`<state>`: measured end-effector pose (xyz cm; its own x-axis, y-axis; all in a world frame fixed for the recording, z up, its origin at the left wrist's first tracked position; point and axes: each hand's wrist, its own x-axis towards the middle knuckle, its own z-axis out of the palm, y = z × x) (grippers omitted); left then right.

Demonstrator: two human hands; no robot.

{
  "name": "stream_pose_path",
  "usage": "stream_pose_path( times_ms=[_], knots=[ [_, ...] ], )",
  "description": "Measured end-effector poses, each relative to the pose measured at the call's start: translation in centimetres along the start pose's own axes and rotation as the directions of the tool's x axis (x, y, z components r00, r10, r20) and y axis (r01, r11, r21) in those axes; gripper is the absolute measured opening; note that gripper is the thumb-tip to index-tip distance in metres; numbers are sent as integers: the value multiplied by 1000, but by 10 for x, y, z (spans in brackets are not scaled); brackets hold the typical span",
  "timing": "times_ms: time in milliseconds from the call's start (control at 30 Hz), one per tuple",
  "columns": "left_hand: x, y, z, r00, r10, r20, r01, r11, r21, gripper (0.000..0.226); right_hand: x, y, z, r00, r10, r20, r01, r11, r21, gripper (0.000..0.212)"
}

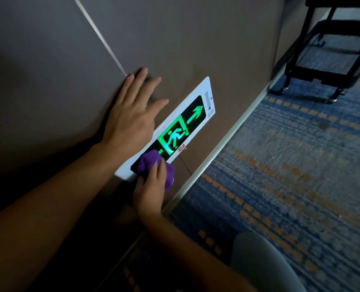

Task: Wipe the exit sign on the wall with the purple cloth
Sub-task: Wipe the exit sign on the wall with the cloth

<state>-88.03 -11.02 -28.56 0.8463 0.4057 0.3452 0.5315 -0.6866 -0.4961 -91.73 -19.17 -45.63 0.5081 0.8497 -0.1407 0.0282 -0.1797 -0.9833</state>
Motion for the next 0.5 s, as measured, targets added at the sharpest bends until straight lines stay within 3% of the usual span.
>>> stream_pose_path(
  times_ms=[200, 400, 500],
  knots=[
    [-21, 7, -31, 996, 88, 2, -88, 994, -68, 43, -39, 5, 11, 992, -36, 120, 43, 998, -54, 70],
    [-54, 0, -56, 998, -39, 58, 45, 994, -99, 46, -55, 16, -23, 920, -158, 359, 212, 970, -116, 55],
    [-74, 4, -65, 994, -101, 36, 105, 984, -142, 44, -63, 10, -39, 934, -143, 328, 170, 984, -53, 58]
  ],
)
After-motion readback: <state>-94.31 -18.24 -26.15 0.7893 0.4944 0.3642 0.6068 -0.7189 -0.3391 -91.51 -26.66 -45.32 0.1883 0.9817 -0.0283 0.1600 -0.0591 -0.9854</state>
